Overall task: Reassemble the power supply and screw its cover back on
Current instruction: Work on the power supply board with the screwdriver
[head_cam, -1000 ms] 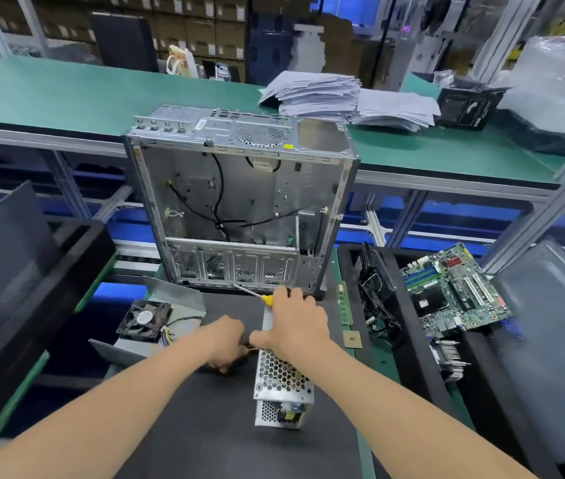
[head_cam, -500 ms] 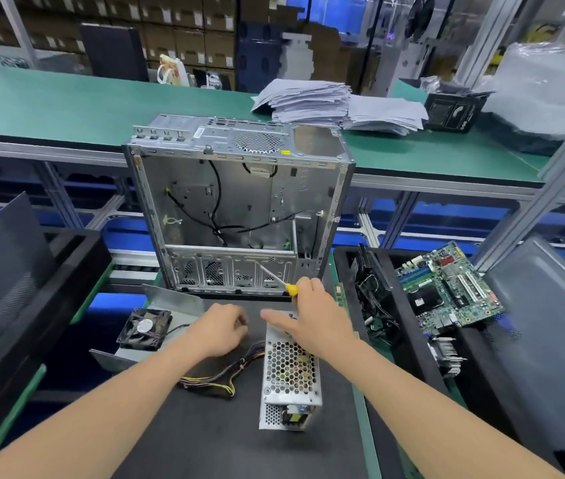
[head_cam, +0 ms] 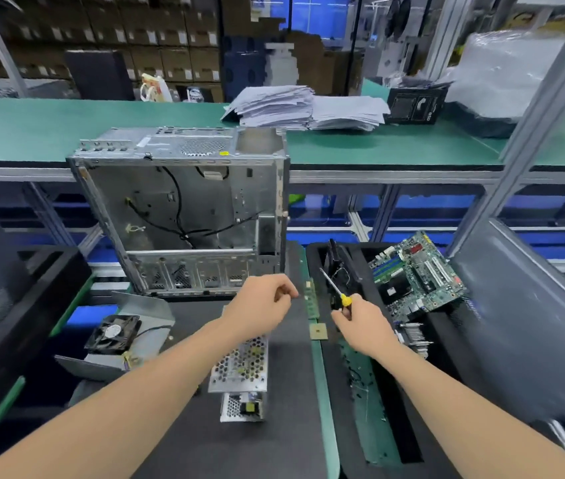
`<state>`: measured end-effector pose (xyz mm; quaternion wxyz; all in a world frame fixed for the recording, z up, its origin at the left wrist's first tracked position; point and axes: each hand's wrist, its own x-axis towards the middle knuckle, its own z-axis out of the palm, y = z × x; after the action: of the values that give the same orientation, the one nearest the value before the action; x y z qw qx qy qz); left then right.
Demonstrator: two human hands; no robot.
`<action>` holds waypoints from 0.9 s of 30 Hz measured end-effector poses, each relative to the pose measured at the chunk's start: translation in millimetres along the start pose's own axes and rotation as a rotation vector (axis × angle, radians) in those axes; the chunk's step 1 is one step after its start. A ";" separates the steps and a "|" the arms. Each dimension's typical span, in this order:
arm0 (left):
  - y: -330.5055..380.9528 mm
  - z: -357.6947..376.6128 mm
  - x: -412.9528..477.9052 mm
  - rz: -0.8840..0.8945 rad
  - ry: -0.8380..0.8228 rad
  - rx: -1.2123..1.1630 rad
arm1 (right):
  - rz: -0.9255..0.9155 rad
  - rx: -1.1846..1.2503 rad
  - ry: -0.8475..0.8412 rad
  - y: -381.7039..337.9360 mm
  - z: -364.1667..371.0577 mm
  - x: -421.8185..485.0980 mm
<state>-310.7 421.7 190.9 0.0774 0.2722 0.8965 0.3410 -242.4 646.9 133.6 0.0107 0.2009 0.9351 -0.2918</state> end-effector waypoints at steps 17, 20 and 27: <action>49.7 224.6 -3.8 -0.035 -0.429 0.419 | 0.002 0.149 -0.257 158.9 1.6 -17.0; 50.6 240.0 0.7 0.045 -0.538 0.629 | 0.013 0.183 -0.289 163.1 2.6 -13.5; 44.2 265.9 25.6 0.087 -0.611 0.897 | 0.011 0.277 -0.314 169.6 1.7 -8.3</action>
<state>-226.7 614.2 20.1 0.1968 0.4020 0.8786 -0.1666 -170.1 769.9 41.4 0.1300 0.1577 0.8718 -0.4452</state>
